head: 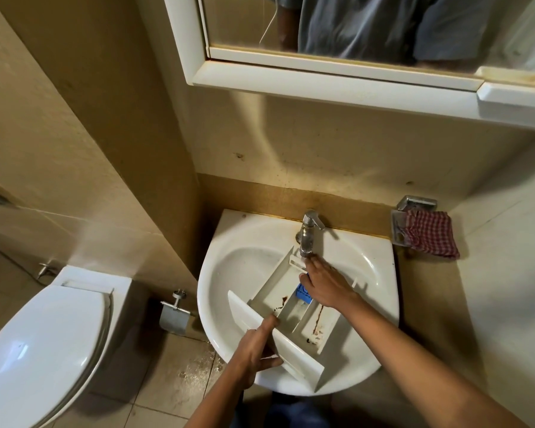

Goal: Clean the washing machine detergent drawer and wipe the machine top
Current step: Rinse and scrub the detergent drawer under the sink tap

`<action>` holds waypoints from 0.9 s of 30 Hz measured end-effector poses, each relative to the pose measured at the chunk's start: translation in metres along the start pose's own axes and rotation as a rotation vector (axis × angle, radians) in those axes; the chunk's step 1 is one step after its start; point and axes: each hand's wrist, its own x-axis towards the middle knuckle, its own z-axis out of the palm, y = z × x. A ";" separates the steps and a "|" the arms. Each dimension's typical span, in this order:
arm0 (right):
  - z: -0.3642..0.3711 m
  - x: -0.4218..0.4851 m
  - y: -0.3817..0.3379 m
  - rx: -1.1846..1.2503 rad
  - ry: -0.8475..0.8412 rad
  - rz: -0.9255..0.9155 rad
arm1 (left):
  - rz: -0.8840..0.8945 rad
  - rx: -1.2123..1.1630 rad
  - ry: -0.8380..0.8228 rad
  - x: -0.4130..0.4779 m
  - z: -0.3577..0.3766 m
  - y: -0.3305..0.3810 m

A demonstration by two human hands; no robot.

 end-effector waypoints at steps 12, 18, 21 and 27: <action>-0.019 0.003 -0.005 0.037 -0.082 0.182 | 0.043 0.119 -0.113 0.004 -0.013 0.023; -0.025 0.002 0.006 0.200 0.046 0.389 | 0.033 0.205 -0.093 0.028 -0.016 0.046; -0.026 -0.002 0.015 0.341 0.129 0.477 | 0.057 0.261 -0.078 0.039 -0.011 0.057; -0.015 -0.017 0.026 0.499 0.295 0.568 | 0.117 0.354 -0.008 0.056 -0.004 0.071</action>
